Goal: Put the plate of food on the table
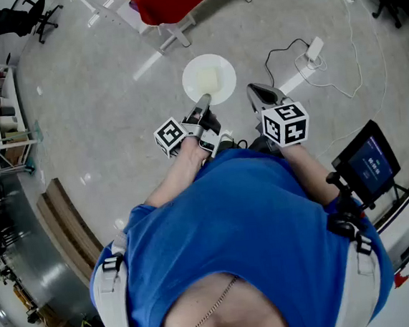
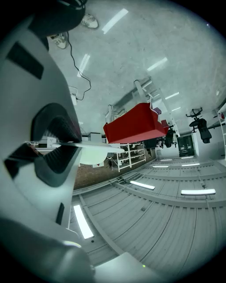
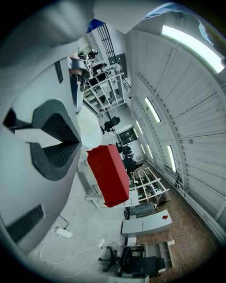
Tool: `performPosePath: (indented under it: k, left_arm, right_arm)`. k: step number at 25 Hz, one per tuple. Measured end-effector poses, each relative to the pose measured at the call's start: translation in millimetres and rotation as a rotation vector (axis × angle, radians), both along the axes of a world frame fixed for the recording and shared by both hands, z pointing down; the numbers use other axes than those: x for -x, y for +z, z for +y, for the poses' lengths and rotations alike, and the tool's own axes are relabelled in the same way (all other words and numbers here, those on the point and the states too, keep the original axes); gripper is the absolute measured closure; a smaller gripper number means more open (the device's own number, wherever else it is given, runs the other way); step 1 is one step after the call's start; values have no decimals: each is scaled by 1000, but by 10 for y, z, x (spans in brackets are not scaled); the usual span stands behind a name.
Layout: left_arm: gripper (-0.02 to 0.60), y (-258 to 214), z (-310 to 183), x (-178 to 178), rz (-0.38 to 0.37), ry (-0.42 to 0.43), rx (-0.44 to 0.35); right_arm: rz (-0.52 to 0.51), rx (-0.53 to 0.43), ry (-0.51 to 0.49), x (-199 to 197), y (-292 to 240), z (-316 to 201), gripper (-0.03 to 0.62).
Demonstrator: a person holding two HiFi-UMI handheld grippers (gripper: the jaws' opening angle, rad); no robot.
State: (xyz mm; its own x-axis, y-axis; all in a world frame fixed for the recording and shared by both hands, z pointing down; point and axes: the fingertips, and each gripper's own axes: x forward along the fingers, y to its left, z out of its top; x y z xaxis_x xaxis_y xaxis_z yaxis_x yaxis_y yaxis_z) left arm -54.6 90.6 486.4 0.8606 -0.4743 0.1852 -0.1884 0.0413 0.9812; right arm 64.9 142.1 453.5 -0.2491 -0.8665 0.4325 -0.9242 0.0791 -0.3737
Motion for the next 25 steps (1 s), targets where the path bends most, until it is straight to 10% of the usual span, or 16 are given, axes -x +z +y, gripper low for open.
performPosePath:
  k: [25]
  left_arm:
    - [560, -15, 70, -67, 24, -8, 23]
  right_arm:
    - [-15, -27, -8, -16, -49, 40, 592]
